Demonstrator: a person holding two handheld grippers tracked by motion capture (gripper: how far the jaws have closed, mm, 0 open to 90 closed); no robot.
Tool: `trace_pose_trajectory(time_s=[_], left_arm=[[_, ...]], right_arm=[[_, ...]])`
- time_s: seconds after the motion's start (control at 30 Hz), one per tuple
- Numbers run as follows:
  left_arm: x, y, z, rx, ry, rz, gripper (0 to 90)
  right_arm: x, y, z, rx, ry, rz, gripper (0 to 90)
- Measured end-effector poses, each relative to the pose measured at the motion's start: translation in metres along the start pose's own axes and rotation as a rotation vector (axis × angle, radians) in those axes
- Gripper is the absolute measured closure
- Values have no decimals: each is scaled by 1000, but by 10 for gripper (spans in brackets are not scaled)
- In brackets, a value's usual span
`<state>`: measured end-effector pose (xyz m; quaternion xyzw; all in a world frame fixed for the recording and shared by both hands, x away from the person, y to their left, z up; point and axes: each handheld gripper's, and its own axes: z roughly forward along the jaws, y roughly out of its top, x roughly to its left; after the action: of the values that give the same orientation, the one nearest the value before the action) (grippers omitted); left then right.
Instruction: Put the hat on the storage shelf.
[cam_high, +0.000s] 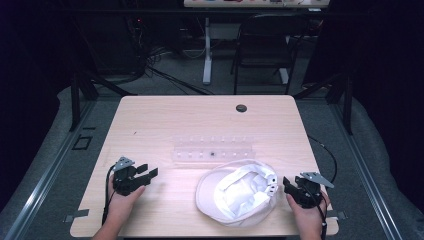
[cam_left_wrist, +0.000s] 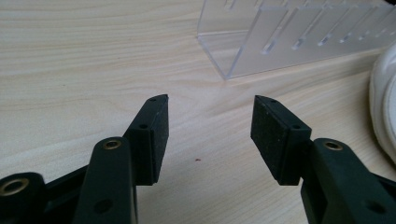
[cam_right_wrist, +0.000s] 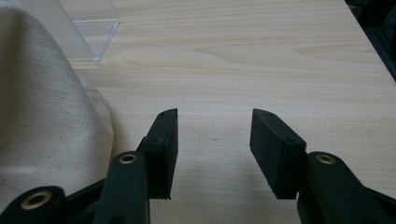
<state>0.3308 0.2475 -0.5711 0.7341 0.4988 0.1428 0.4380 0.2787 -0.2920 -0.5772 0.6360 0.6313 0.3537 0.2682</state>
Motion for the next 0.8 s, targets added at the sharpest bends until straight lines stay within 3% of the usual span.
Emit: trace_pose_trajectory(time_s=[0.13, 0.23, 0.3, 0.33, 0.4, 0.53, 0.63, 0.73, 0.8], left_arm=[[0, 0, 2, -5, -51, -60, 498], [0, -1, 2, -1, -51, -49, 501], [-1, -1, 2, -2, -40, -38, 505], [-2, -1, 2, -1, -9, -17, 501], [-2, -1, 2, 0, 13, -7, 484], [-2, -1, 1, 2, 26, -6, 487], [-3, -1, 2, 2, 40, -4, 488], [-5, 0, 1, 6, 53, 7, 492], [-5, 1, -2, 12, 68, 27, 493]], right_arm=[[3, -1, 1, 5, -2, -8, 519], [3, -1, -1, 12, 6, -13, 514], [5, 1, -2, 32, 17, -23, 519], [5, 2, -3, 49, 35, -29, 517], [5, 4, -4, 65, 37, -37, 526], [4, 10, -10, 79, 58, -20, 584], [3, 14, -12, 112, 36, -53, 606], [2, 16, -12, 145, 39, -54, 597], [1, 19, -13, 188, 72, -32, 587]])
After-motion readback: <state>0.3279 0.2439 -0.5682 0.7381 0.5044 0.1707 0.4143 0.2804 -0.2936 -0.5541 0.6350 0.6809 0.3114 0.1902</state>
